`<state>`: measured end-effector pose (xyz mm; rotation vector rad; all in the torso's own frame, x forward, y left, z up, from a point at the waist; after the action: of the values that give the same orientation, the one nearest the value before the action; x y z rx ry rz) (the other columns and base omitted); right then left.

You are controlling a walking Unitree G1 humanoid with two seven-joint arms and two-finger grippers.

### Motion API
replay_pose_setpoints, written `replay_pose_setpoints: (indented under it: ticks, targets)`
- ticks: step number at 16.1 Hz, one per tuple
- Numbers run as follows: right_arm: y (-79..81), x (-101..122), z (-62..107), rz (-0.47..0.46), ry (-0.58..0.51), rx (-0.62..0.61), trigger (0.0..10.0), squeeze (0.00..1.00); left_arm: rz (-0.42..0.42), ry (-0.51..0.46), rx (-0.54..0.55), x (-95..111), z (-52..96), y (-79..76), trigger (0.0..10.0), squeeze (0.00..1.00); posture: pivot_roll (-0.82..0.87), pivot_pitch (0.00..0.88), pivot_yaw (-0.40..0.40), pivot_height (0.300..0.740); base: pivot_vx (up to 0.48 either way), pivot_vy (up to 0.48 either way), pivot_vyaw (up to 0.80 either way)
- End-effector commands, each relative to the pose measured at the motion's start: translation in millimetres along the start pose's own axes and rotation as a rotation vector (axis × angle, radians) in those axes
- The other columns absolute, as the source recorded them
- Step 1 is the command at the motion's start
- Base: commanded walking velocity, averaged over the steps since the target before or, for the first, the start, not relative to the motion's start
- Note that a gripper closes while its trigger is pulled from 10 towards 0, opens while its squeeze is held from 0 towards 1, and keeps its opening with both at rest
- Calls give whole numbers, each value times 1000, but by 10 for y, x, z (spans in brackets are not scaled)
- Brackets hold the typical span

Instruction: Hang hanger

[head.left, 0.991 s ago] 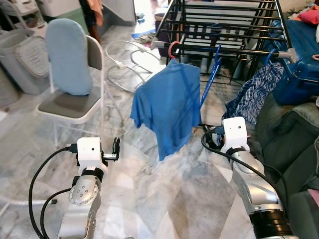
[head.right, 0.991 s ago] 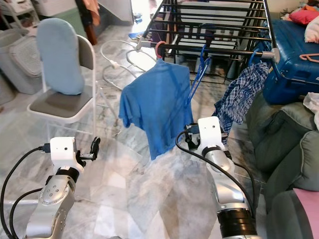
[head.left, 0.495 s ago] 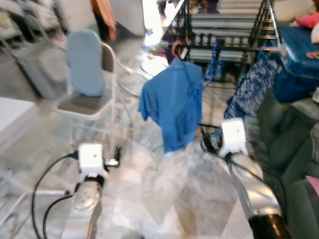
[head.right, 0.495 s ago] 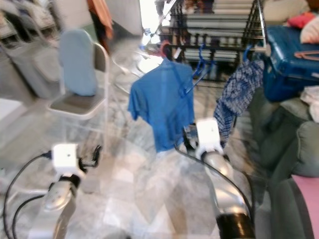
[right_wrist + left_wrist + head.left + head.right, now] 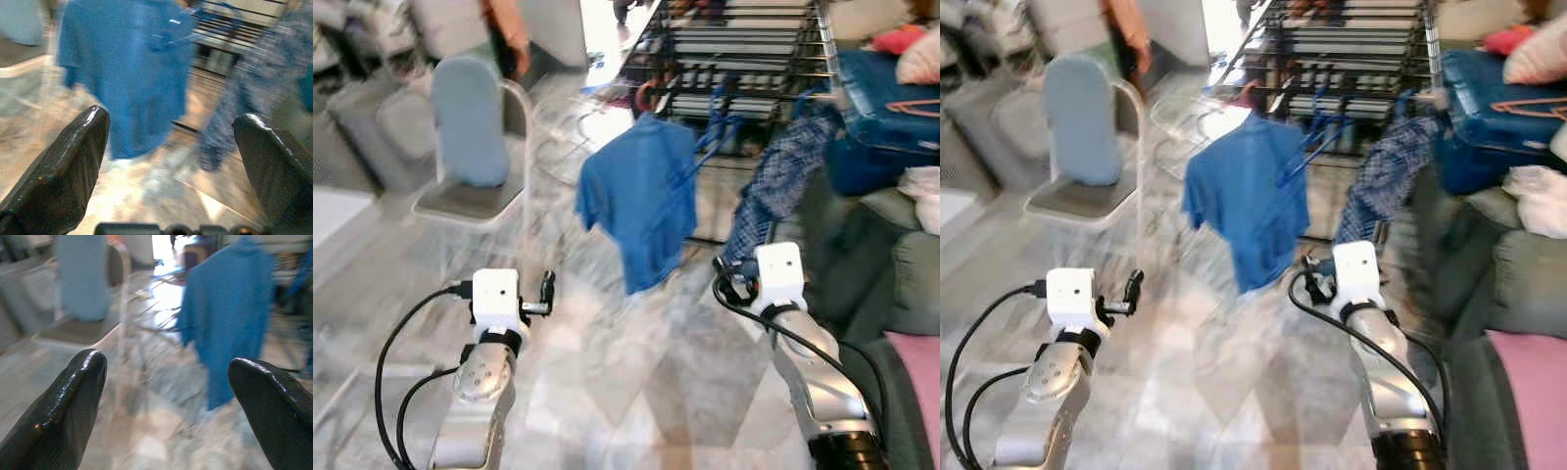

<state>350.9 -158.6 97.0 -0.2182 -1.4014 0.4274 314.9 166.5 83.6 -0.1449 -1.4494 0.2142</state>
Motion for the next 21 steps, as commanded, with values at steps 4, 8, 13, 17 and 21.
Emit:
replay_pose_setpoints:
  ticks: [4,8,13,17,21]
  targets:
    - [79,189,14,12,-61,45,10000,0,-2,-28,93,89,1,135,10000,0,-73,7,92,740,0,0,800]
    - [180,289,75,36,-94,68,10000,0,-5,-25,68,102,-31,65,10000,0,-116,43,109,740,0,0,800]
    - [172,253,130,33,-79,61,10000,0,-11,-18,51,92,-55,15,10000,0,-126,55,125,740,0,0,800]
    - [179,277,116,31,-80,63,10000,0,5,-25,57,118,-58,15,10000,0,-118,51,121,740,0,0,800]
    - [201,292,113,28,-84,71,10000,0,8,-15,82,77,-36,85,10000,0,-105,35,113,740,0,0,800]
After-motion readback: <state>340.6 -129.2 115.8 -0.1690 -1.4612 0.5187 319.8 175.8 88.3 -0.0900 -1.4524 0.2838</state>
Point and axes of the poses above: a point about 5 cm out from each wrist's last joint towards the gripper, its own z axis pointing back from the gripper into the wrist, its own x axis along the axis of the wrist's last joint, y = z × x, the point moved 5 cm from there along -z, pointing out of the wrist towards the gripper, and after that the axes turned 15 degrees about z, right-handed, at the moved point
